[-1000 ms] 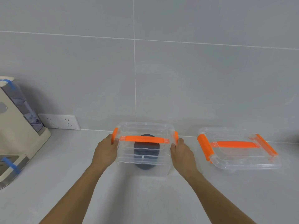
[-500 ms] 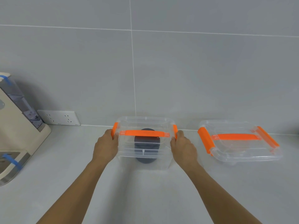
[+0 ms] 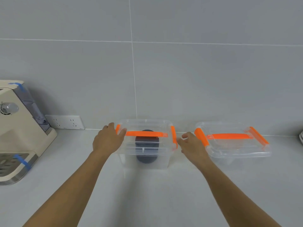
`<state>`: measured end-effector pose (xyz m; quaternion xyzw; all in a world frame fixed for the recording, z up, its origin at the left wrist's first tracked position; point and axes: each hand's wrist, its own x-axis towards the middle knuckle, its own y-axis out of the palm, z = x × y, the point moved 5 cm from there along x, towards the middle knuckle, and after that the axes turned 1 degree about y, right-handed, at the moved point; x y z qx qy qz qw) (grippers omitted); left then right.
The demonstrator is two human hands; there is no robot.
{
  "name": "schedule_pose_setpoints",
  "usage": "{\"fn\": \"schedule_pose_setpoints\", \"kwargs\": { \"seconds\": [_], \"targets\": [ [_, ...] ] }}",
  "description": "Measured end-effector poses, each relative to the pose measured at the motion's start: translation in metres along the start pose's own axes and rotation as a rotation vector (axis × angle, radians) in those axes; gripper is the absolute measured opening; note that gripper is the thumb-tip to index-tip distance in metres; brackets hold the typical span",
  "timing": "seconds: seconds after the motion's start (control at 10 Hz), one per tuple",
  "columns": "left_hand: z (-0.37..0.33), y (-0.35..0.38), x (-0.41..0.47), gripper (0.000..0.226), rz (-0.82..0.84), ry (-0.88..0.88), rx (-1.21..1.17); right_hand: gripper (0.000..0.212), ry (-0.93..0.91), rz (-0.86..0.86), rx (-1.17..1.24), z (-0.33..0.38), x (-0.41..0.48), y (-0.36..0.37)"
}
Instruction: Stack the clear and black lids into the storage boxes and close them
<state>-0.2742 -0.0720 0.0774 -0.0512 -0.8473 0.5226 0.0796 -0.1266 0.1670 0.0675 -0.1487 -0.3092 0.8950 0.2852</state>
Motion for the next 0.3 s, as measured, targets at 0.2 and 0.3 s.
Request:
{"fn": "schedule_pose_setpoints", "kwargs": {
  "seconds": [0.2, 0.3],
  "targets": [
    [-0.056, -0.055, -0.022, 0.067, -0.246, 0.222, -0.031, 0.012, -0.017, 0.021, 0.237, 0.003, -0.034, -0.092],
    [-0.084, -0.08, -0.036, 0.067, -0.341, 0.313, -0.096, 0.011, -0.066, -0.102, 0.281, 0.002, -0.059, -0.144]
  ]
}}
